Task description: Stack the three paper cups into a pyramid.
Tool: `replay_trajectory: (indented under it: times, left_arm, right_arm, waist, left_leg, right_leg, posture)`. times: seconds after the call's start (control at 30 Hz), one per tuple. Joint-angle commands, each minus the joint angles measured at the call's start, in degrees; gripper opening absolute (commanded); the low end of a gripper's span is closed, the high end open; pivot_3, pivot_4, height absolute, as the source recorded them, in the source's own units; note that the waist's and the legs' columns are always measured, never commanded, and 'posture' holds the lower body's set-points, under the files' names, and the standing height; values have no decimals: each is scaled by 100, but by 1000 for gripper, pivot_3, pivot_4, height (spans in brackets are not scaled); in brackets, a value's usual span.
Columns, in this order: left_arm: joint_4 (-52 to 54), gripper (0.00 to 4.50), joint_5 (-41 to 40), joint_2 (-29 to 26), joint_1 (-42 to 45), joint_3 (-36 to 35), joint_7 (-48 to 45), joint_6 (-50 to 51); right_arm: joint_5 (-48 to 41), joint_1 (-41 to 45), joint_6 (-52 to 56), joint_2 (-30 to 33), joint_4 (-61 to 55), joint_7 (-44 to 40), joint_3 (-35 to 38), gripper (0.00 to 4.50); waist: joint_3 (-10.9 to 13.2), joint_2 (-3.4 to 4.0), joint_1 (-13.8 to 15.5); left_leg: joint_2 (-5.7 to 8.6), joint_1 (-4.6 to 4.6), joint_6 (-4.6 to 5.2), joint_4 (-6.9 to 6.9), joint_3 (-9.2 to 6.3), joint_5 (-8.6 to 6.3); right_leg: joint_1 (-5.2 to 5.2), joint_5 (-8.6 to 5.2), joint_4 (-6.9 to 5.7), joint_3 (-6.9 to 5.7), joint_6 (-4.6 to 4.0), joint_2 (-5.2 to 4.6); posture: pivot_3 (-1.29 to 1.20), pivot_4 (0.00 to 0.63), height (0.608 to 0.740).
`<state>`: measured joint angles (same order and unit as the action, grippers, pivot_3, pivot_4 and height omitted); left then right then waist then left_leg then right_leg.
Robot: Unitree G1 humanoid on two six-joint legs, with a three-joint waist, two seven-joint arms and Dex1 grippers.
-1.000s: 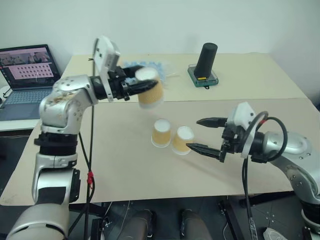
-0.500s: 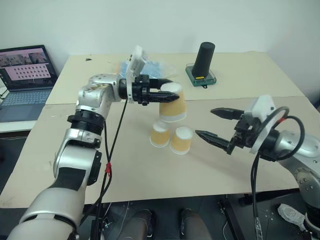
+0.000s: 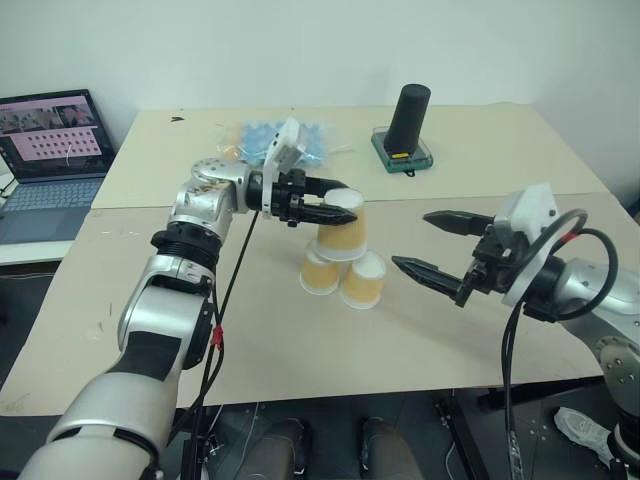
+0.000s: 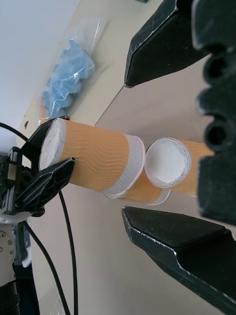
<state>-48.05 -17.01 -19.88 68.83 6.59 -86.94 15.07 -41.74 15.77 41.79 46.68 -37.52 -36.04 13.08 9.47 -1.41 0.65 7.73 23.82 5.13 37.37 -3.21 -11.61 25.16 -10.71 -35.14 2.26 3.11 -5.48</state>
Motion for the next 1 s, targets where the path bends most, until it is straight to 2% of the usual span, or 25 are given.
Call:
replay_trajectory:
  times: [0.03, 0.6, 0.67, 0.73, 0.77, 1.0]
  left_arm:
    - [173, 2540, 25, 26, 176, -47, -122, -34]
    - [305, 2540, 188, 118, 63, 39, -228, -7]
    - [294, 3513, 199, 121, 66, 33, -224, -25]
    - [269, 4051, 233, 116, 78, 38, -197, -67]
    - [253, 4471, 254, 118, 91, 31, -149, -91]
    - [243, 4471, 209, 73, 189, -117, -25, 3]
  right_arm:
    - [-23, 137, -1, 84, -56, 49, 143, 4500]
    - [-218, 353, 157, 91, -25, 240, 236, 4500]
    - [-211, 335, 147, 85, -31, 256, 233, 4500]
    - [-222, 333, 141, 75, -33, 273, 235, 4500]
    - [-217, 334, 133, 76, -29, 275, 230, 4500]
    - [-176, 294, 79, 76, 8, 232, 211, 4500]
  waist:
    - [0, 0, 0]
    - [0, 0, 1]
    - [0, 0, 1]
    - [0, 0, 1]
    - [0, 0, 1]
    - [0, 0, 0]
  left_leg:
    - [0, 0, 0, 1, 0, 0]
    - [-3, 7, 19, 41, 0, -13]
    - [-3, 7, 19, 41, 0, -13]
    - [-2, 7, 20, 41, 0, -13]
    - [-2, 7, 20, 41, 0, -14]
    - [-2, 7, 20, 43, 1, -14]
  right_leg:
    - [0, 0, -1, 0, 0, 1]
    - [-5, 2, -8, 0, 4, 8]
    - [-5, 2, -9, 0, 4, 9]
    - [-4, 2, -8, 0, 4, 9]
    - [-4, 2, -8, 0, 4, 9]
    - [-5, 2, -9, 0, 4, 9]
  posture:
    - [0, 150, 740]
    - [0, 150, 740]
    - [0, 150, 740]
    - [0, 150, 740]
    - [0, 150, 740]
    - [0, 150, 740]
